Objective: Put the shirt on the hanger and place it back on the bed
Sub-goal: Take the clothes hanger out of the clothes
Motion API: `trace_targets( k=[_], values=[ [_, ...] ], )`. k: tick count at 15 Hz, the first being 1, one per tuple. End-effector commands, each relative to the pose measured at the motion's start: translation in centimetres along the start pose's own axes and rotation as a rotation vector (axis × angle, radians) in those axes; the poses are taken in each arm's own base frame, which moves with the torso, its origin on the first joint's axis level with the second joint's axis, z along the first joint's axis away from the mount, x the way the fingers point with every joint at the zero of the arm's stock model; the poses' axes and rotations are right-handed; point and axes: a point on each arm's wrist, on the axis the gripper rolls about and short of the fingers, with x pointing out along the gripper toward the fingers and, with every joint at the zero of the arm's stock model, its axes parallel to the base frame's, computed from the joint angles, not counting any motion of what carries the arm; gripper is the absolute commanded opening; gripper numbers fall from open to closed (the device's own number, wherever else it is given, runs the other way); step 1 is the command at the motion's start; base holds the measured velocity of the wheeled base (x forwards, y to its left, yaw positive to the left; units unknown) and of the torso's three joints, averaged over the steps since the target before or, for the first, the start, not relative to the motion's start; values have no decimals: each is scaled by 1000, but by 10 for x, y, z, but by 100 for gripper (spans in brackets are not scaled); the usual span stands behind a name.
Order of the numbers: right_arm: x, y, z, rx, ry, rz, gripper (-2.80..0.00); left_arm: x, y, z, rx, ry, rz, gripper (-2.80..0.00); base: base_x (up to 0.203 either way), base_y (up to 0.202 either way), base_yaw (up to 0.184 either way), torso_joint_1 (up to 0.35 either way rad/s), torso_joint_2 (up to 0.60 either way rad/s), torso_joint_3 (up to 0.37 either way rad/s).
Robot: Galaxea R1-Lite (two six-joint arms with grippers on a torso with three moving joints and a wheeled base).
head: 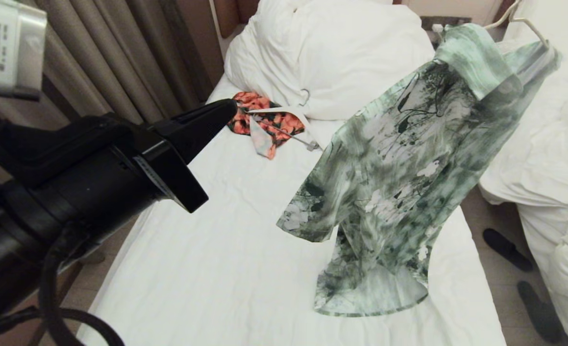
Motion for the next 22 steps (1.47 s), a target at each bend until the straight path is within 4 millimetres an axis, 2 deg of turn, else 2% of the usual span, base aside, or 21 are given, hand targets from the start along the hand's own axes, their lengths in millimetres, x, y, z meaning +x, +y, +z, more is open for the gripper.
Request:
trace_targets(
  k=[1,3,7,8,11,14,16,18,21,22],
  values=[
    [0,-2,0,-3,5,-32,-280,2,-2,-5,4,38,-3,-280,0,0,0,0,0,0],
    [0,-3,0,-1,9,-80,-280,7,-14,-9,-2,86,10,-280,0,0,0,0,0,0],
    [9,-3,-8,73,32,-91,-280,38,-45,-31,-6,161,-41,-280,0,0,0,0,0,0],
    [11,-3,-10,79,36,-91,-280,47,-51,-41,-1,181,-51,0,0,0,0,0,0,0],
    [13,-5,-12,78,43,-100,-280,77,-56,-68,4,165,-52,0,0,0,0,0,0,0],
    [14,-12,-13,72,44,-116,-280,84,-52,-82,5,175,-85,0,0,0,0,0,0,0],
    [14,-13,-14,73,46,-112,-280,93,-52,-99,11,188,-87,0,0,0,0,0,0,0],
    [14,-13,-14,71,47,-110,-280,105,-39,-107,23,129,-52,0,0,0,0,0,0,0],
    [16,-13,-16,71,51,-100,-280,111,-17,-108,58,110,-45,0,0,0,0,0,0,0],
    [16,-14,-16,70,52,-99,-280,111,-16,-108,60,109,-51,0,0,0,0,0,0,0]
  ],
)
